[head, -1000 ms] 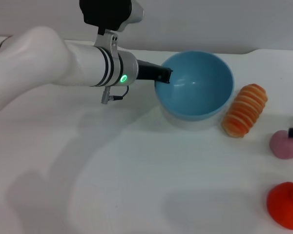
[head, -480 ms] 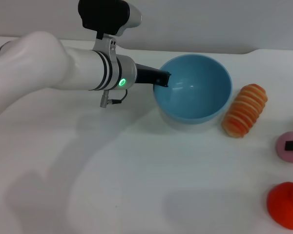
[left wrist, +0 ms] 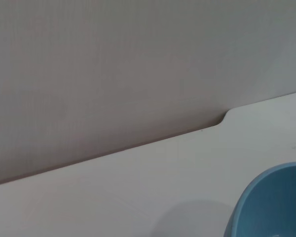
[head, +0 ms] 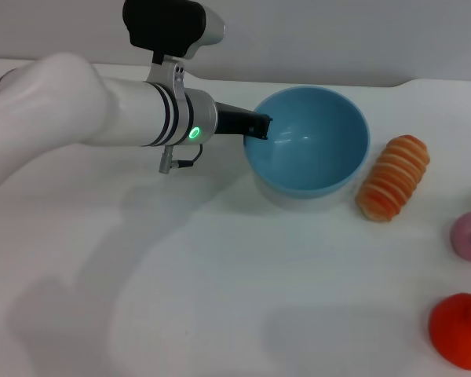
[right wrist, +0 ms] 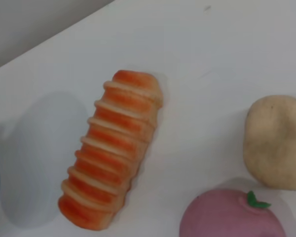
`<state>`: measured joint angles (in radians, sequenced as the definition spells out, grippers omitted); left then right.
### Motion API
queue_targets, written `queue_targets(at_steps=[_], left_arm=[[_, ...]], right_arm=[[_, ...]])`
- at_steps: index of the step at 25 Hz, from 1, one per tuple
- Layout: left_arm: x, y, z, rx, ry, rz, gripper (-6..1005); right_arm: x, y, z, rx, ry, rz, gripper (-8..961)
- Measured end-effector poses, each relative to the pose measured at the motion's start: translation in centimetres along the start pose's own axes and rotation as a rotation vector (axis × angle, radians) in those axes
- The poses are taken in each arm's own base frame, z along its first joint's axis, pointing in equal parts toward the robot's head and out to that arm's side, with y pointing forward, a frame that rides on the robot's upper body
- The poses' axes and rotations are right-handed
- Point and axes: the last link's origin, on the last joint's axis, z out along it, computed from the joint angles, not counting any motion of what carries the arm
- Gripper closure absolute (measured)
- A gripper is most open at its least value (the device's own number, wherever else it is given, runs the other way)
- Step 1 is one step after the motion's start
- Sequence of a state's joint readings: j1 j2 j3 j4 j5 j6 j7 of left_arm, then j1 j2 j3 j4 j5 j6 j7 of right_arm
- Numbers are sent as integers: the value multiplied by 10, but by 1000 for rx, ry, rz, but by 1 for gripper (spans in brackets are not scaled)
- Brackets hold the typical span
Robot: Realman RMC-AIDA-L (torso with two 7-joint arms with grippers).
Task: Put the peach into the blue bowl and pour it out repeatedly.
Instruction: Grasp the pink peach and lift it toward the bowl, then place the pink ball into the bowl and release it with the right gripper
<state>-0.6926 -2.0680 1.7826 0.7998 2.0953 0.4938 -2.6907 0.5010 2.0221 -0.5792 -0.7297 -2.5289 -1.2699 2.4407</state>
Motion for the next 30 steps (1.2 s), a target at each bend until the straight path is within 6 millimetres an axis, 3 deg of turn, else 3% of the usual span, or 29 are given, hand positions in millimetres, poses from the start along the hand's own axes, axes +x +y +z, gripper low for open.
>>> queue_targets(at_steps=[10, 14, 16, 23, 26, 30], left_arm=[[-4, -3, 0, 12, 6, -12, 999], [-4, -2, 1, 10, 5, -8, 999], [-3, -1, 1, 9, 6, -6, 999], [0, 11, 5, -17, -3, 25, 999], [1, 17, 6, -35, -13, 28, 1000], [-3, 23, 7, -52, -25, 29, 1000]], right_arm=[[-1, -1, -1, 8, -14, -59, 665], [-7, 7, -8, -24, -44, -97, 798], [-15, 19, -19, -78, -77, -135, 864], [-40, 84, -51, -360, -137, -329, 895], [-46, 106, -47, -410, -113, -382, 876], [-47, 130, -28, -432, -42, -445, 851]])
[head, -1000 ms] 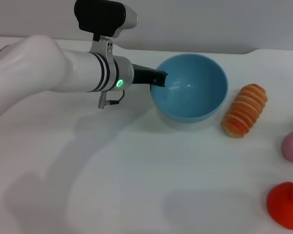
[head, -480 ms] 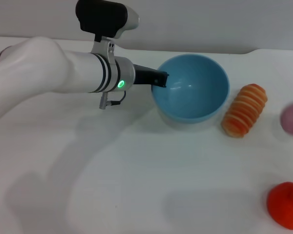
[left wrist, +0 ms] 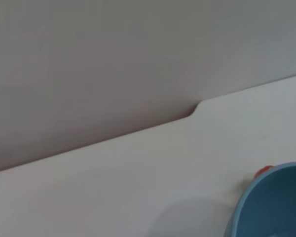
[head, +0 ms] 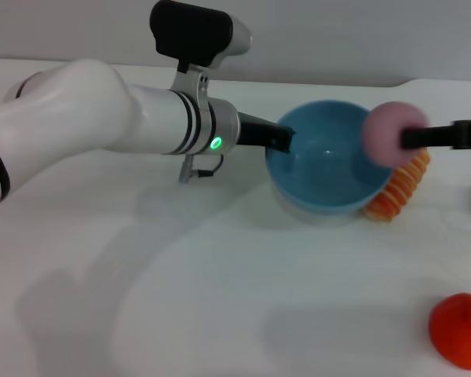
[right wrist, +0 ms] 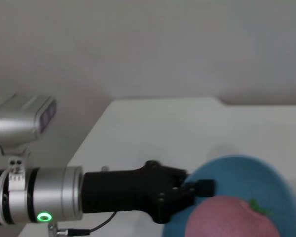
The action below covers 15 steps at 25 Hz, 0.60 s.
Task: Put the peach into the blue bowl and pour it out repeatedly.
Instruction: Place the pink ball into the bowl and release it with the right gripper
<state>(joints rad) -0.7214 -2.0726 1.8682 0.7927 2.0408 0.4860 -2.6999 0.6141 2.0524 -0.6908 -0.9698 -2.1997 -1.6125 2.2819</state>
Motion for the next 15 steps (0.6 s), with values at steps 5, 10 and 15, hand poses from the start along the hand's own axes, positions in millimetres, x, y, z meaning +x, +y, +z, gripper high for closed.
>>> queue_targets(at_steps=[5, 10, 15], left_arm=[[-2, 5, 2, -11, -5, 6, 999], [-1, 5, 1, -14, -4, -1, 1000], [-1, 3, 1, -10, -3, -3, 999]], right_arm=[[-5, 3, 35, 18, 63, -39, 820], [-2, 1, 53, 55, 78, -78, 789], [-1, 1, 52, 33, 39, -124, 758]])
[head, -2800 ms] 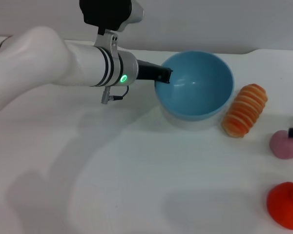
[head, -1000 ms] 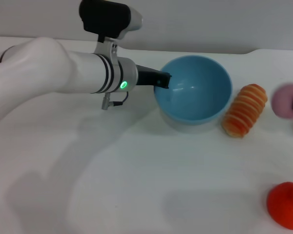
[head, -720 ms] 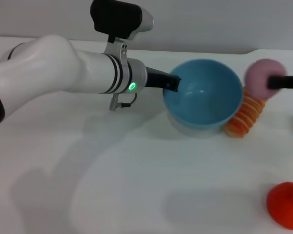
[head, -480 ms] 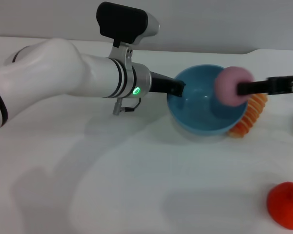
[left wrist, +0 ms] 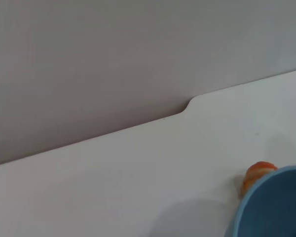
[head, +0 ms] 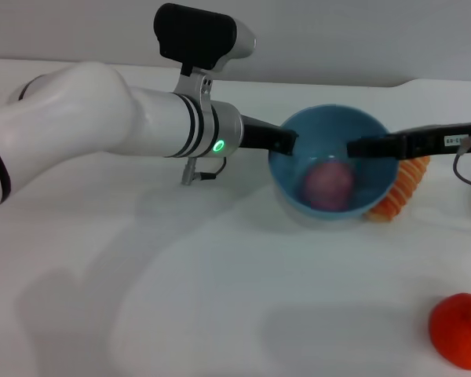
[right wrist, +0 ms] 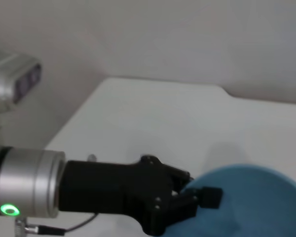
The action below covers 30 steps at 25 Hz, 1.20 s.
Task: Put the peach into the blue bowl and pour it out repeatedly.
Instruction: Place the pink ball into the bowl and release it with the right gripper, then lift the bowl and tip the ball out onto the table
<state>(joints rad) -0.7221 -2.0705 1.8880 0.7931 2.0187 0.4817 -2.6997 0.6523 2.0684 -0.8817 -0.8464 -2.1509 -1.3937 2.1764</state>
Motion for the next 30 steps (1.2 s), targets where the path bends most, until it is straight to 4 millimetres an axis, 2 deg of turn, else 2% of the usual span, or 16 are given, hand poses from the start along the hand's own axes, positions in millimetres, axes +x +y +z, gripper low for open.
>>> queue_targets(at_steps=[1, 6, 9, 12, 17, 20, 22, 25, 27, 30], left_arm=[[0, -1, 0, 1, 1, -1, 999], [0, -1, 0, 6, 7, 5, 999], [1, -2, 0, 14, 18, 14, 999], [1, -4, 0, 30, 34, 42, 999], [4, -5, 0, 44, 64, 97, 1000], [13, 0, 0, 37, 85, 150, 1000], [21, 8, 1, 32, 114, 234, 1000], [30, 24, 0, 20, 161, 363, 1000], [36, 37, -1, 12, 203, 478, 1000], [40, 58, -3, 8, 271, 667, 999]], right_arm=[[0, 0, -1, -5, -14, -3, 752], [3, -4, -8, -1, -71, -22, 525], [7, -17, -26, 53, -200, -85, 426], [21, -36, -51, 156, -382, -159, 327], [69, -62, -100, 354, -672, -167, 326], [104, -73, -119, 482, -762, -159, 326], [125, -79, -123, 550, -793, -126, 326], [158, -84, -119, 627, -805, -64, 326], [174, -81, -115, 655, -823, -44, 326], [186, -73, -110, 659, -866, -41, 326]])
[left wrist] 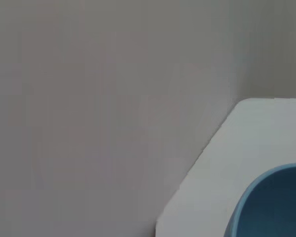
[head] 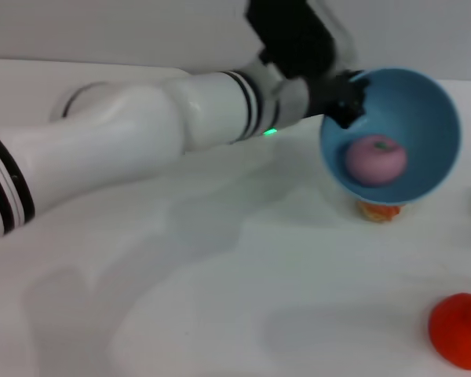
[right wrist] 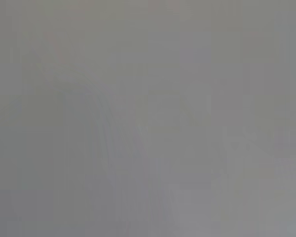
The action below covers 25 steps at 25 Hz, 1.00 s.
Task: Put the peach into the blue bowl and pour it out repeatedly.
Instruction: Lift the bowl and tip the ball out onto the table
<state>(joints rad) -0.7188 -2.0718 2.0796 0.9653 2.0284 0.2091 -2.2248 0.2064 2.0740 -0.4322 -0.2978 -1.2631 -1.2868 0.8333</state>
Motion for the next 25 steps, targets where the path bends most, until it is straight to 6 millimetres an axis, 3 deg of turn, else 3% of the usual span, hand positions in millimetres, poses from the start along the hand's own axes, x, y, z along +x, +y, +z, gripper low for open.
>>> queue_targets(at_steps=[6, 11, 19, 25], left_arm=[[21, 31, -4, 42, 141, 332, 999], [25, 49, -9, 102, 205, 592, 1000], [18, 78, -20, 228, 283, 1023, 1000], [6, 99, -27, 249, 305, 1200, 999]], right_arm=[[5, 4, -4, 11, -22, 19, 325], [7, 5, -7, 24, -29, 38, 325], [10, 5, -8, 37, -26, 47, 325], [12, 6, -7, 37, -22, 55, 326]])
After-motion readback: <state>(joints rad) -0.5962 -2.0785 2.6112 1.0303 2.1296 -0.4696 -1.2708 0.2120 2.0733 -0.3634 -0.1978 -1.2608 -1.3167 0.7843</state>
